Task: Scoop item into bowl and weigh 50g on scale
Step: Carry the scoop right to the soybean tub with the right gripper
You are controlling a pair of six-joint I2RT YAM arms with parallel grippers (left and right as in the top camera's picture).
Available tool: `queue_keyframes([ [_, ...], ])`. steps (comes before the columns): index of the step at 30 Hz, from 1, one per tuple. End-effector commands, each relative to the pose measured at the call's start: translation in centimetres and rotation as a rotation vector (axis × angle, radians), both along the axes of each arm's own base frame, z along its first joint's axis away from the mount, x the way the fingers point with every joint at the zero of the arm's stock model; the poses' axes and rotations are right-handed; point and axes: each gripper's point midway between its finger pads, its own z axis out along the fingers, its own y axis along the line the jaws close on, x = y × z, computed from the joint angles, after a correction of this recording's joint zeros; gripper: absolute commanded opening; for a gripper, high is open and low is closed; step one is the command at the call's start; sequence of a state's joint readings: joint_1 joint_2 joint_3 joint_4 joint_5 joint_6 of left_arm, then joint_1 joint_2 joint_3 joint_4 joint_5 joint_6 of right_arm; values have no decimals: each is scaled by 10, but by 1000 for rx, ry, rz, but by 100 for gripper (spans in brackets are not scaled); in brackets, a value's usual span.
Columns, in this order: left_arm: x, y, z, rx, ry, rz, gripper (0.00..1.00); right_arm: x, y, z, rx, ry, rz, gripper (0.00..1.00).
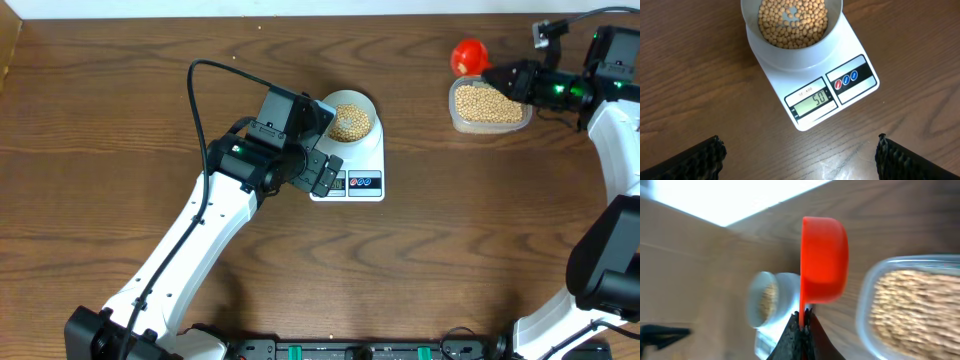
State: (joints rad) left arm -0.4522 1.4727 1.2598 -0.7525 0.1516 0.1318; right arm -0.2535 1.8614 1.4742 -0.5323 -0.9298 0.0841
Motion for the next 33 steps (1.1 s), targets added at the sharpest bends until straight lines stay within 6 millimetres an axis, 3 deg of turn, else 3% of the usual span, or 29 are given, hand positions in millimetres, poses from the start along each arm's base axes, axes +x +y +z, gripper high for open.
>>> queue_keyframes([
  [1,1,2,-2,5,6,0,98,4,-27,-2,-177,-68,-42,1],
  [7,1,2,-2,5,6,0,98,8,-59,-24,-409,-46,-115,1],
  [13,1,2,-2,5,6,0,98,10,-77,-39,-701,-48,-101,1],
  [23,1,2,-2,5,6,0,98,-5,-67,-58,-996,-6,60,1],
  [29,1,2,-2,5,6,0,98,-15,-61,-65,-1034,46,92,1],
  [33,1,2,-2,5,6,0,98,-12,-53,-63,-1011,42,63,1],
])
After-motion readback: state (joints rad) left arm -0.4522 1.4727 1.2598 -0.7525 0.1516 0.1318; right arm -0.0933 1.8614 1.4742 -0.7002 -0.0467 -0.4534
